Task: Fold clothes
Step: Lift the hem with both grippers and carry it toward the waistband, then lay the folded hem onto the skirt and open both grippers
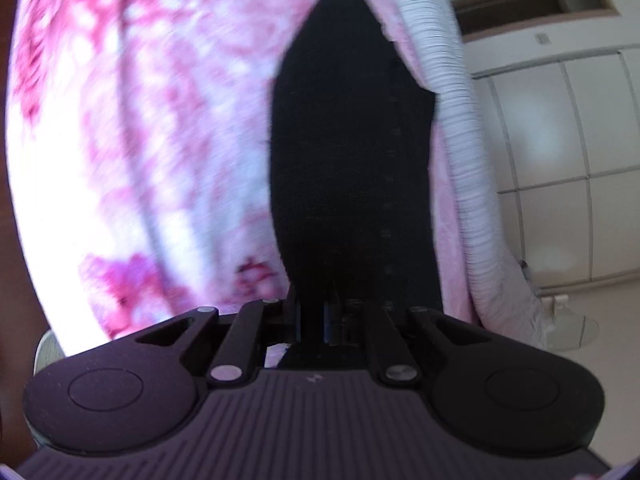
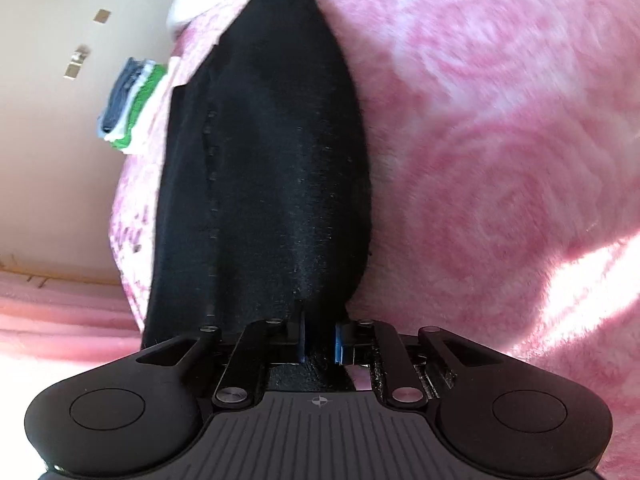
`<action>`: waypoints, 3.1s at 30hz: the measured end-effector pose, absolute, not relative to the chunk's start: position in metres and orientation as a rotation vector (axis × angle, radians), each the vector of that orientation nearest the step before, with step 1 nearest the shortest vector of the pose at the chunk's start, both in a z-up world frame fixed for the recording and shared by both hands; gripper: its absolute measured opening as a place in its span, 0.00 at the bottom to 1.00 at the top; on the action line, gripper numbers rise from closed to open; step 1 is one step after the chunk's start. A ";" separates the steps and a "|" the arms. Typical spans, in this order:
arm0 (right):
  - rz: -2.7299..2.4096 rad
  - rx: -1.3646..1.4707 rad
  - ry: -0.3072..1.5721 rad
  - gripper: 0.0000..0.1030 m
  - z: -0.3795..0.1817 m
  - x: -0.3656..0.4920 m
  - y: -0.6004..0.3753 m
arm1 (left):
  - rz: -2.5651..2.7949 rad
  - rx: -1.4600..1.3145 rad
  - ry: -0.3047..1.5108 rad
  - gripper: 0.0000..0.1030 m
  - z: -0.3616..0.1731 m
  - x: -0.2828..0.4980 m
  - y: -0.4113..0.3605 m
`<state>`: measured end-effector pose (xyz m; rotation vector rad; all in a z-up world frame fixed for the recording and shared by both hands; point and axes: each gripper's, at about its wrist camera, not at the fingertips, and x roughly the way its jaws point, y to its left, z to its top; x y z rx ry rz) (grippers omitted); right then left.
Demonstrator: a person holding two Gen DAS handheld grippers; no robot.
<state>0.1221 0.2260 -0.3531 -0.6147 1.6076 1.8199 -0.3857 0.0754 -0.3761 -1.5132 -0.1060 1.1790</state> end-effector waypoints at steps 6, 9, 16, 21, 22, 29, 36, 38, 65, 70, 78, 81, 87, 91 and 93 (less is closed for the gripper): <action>1.845 -0.633 1.607 0.10 -0.328 0.127 0.219 | 1.120 -1.399 -0.059 0.06 -0.338 -0.387 0.076; 1.814 -0.678 1.630 0.10 -0.327 0.131 0.204 | 1.099 -1.418 -0.022 0.06 -0.336 -0.383 0.056; 1.681 -0.787 1.723 0.09 -0.335 0.149 0.157 | 1.098 -1.661 0.026 0.06 -0.365 -0.367 -0.037; 1.473 -0.810 1.866 0.10 -0.351 0.168 0.117 | 1.121 -1.790 0.027 0.06 -0.375 -0.358 -0.072; 1.453 -0.799 1.883 0.10 -0.351 0.170 0.114 | 1.117 -1.784 0.004 0.06 -0.371 -0.360 -0.066; 1.487 -0.801 1.911 0.10 -0.319 0.152 0.149 | 1.084 -1.737 -0.155 0.06 -0.343 -0.377 -0.024; 1.635 -0.568 1.787 0.11 -0.275 0.125 0.242 | 1.080 -1.602 -0.273 0.07 -0.321 -0.401 0.055; 1.649 -0.468 1.746 0.19 -0.272 0.111 0.271 | 1.127 -1.549 -0.256 0.13 -0.319 -0.410 0.087; 1.939 -0.859 1.079 0.57 -0.352 0.058 0.301 | 1.309 -1.340 0.287 0.43 -0.372 -0.419 0.144; 1.954 -0.883 1.075 0.57 -0.370 0.046 0.309 | 1.298 -1.253 0.351 0.39 -0.372 -0.410 0.157; 2.012 -0.900 0.961 0.08 -0.359 0.041 0.300 | 1.274 -1.087 0.439 0.12 -0.363 -0.396 0.155; 2.037 -0.881 0.877 0.07 -0.344 0.039 0.294 | 1.286 -1.060 0.432 0.11 -0.356 -0.395 0.152; 2.061 -0.806 0.768 0.06 -0.321 0.034 0.289 | 1.312 -0.983 0.394 0.11 -0.336 -0.392 0.151; 2.041 -0.809 0.771 0.06 -0.325 0.029 0.294 | 1.303 -1.033 0.431 0.15 -0.345 -0.395 0.158; 2.005 -0.860 0.812 0.06 -0.335 0.026 0.299 | 1.326 -1.072 0.460 0.21 -0.350 -0.398 0.160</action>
